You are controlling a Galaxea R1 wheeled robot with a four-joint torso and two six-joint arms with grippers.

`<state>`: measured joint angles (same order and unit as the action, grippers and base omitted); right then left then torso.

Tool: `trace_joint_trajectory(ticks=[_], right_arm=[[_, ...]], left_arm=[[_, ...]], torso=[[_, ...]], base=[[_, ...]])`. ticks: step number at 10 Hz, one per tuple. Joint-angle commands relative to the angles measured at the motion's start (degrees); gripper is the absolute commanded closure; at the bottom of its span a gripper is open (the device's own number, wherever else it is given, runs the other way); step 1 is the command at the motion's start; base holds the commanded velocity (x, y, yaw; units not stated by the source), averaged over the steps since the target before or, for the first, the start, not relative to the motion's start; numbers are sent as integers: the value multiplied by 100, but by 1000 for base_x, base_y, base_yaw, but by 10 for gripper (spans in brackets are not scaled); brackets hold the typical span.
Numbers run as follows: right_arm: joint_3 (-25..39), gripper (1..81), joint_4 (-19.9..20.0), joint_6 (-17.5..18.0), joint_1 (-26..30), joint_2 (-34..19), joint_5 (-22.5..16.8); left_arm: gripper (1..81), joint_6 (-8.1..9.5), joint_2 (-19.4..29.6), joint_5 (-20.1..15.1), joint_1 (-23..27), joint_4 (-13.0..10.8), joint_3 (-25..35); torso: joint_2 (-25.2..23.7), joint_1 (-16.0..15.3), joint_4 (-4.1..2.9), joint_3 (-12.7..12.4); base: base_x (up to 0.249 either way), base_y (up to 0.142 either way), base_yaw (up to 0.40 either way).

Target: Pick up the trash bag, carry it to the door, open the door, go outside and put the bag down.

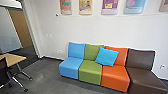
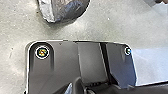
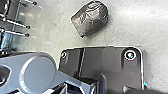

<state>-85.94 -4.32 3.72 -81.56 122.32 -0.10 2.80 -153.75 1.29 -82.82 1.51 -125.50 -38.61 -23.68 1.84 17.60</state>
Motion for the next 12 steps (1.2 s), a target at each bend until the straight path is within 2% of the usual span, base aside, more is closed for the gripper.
trace_joint_trajectory(ticks=[1, 5, 6, 7, 9, 12], right_arm=[[412, 10, 18, 15, 416, -442, -280], [483, 10, 71, 32, 477, -645, -280], [518, 10, 98, 24, 486, -671, -289], [553, 10, 98, 24, 486, -680, -289], [571, 10, 106, 24, 495, -680, -289], [580, 10, 124, 24, 477, -697, -298]], left_arm=[[10, -26, 221, -331, 428, 77, 227], [10, -26, 248, -393, 657, 236, 201], [10, -26, 283, -419, 719, 279, 228], [10, -17, 300, -419, 771, 288, 236], [10, -17, 353, -419, 885, 446, 228], [10, -17, 423, -428, 1061, 526, 228]], torso=[[-558, -361, 0, 498], [-1388, -889, 0, 1281], [-1596, -1021, 0, 942], [-1773, -1136, 0, 1108], [-2094, -1346, 0, 1215], [-2693, -1722, 0, 1239]], base=[[0, 0, 0], [0, 0, 0], [0, 0, 0], [0, 0, 0], [0, 0, 0], [0, 0, 0]])
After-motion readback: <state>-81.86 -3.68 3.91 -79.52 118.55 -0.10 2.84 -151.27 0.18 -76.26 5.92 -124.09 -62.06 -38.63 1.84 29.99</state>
